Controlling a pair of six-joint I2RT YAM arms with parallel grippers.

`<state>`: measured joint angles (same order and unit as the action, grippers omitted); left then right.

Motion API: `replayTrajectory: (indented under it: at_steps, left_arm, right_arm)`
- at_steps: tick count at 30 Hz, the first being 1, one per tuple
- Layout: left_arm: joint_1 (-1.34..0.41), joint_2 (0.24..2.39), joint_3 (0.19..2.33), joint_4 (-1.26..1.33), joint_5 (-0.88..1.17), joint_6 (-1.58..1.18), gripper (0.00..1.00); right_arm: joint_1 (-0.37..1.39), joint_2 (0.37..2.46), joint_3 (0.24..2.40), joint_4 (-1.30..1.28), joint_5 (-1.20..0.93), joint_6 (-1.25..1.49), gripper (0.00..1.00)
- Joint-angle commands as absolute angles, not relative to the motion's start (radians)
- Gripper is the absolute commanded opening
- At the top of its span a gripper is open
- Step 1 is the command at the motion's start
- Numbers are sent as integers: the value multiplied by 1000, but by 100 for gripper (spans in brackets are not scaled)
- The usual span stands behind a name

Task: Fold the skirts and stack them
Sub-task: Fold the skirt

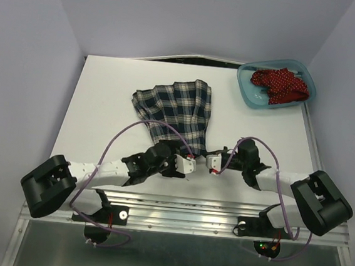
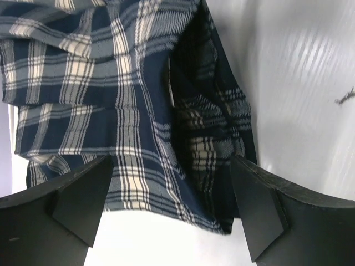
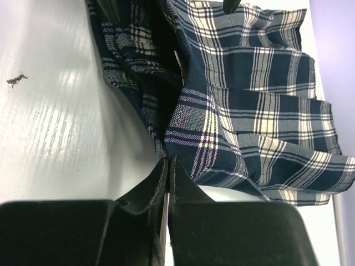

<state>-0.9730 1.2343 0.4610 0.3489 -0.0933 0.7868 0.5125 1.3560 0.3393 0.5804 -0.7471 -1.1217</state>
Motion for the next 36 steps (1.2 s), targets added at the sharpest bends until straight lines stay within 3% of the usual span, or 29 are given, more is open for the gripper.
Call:
replayTrajectory:
  at_steps: [1,8,14,22,29,36]
  left_arm:
    - [-976,1261,521,433,-18,727,99]
    - [-976,1351,601,351,110,632,99]
    - [-989,1384,621,344,81,617,99]
    - [-1005,1443,632,385,-46,600,94]
    - [-1006,1483,637,455,-179,581,86]
    - [-1005,1483,601,518,-288,586,84]
  right_arm:
    - [522,1342,348,638,-738,-1039,1]
    - [522,1341,374,644,-703,-927,1]
    - [522,1350,410,664,-673,-822,1]
    - [522,1356,483,672,-647,-640,1]
    - [522,1330,468,672,-656,-607,1]
    - [522,1304,440,670,-672,-609,1]
